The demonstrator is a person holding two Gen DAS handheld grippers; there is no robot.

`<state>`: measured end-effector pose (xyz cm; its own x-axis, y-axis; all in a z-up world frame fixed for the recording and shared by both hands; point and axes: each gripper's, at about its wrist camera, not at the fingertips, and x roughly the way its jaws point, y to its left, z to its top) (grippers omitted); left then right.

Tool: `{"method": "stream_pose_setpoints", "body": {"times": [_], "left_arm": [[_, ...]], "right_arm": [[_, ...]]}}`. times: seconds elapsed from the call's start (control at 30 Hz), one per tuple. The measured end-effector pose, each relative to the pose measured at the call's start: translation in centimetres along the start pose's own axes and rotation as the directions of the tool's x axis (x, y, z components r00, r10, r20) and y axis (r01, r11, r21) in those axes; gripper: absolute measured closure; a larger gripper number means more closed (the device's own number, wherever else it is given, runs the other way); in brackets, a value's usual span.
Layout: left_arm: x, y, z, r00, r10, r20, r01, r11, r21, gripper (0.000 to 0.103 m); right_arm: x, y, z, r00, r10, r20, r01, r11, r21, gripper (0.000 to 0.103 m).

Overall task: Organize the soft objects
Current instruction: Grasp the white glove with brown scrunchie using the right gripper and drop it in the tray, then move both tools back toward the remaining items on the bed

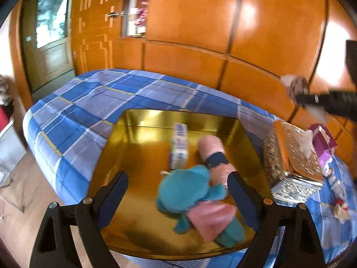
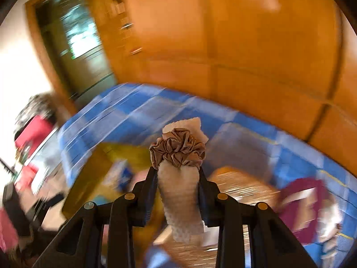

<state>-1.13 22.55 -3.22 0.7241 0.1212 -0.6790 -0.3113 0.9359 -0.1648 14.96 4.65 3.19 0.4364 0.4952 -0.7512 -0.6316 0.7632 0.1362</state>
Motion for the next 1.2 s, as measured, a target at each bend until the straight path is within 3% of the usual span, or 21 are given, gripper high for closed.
{"method": "stream_pose_setpoints", "body": {"times": [0.17,0.27,0.4,0.53,0.83,1.2], "left_arm": [[-0.3,2.0,0.3,0.999,0.038,0.023,-0.037,0.998,-0.052,0.012],[-0.4,2.6,0.4,0.999,0.043,0.030,-0.040,0.997,-0.065,0.012],[-0.5,2.6,0.3,0.999,0.040,0.032,-0.038,0.997,-0.062,0.012],[-0.5,2.1,0.2,0.999,0.039,0.035,-0.037,0.998,-0.041,0.012],[-0.7,0.6,-0.1,0.999,0.020,0.034,-0.019,1.000,-0.005,0.012],[-1.2,-1.1,-0.6,0.999,-0.008,0.036,0.007,0.999,0.044,0.012]], "right_arm": [[4.9,3.8,-2.6,0.992,0.079,-0.097,-0.081,0.997,-0.018,0.070],[7.5,5.0,-2.7,0.988,0.099,-0.116,-0.098,0.995,0.011,0.065],[8.6,5.4,-3.5,0.980,0.150,-0.128,-0.141,0.987,0.079,0.044],[7.4,5.4,-4.0,0.985,0.122,-0.120,-0.115,0.992,0.059,0.041],[3.5,4.4,-5.8,1.000,0.008,-0.007,-0.007,0.999,0.038,0.041],[-2.0,2.5,-7.6,0.986,-0.112,0.126,0.107,0.993,0.047,0.041]]}}
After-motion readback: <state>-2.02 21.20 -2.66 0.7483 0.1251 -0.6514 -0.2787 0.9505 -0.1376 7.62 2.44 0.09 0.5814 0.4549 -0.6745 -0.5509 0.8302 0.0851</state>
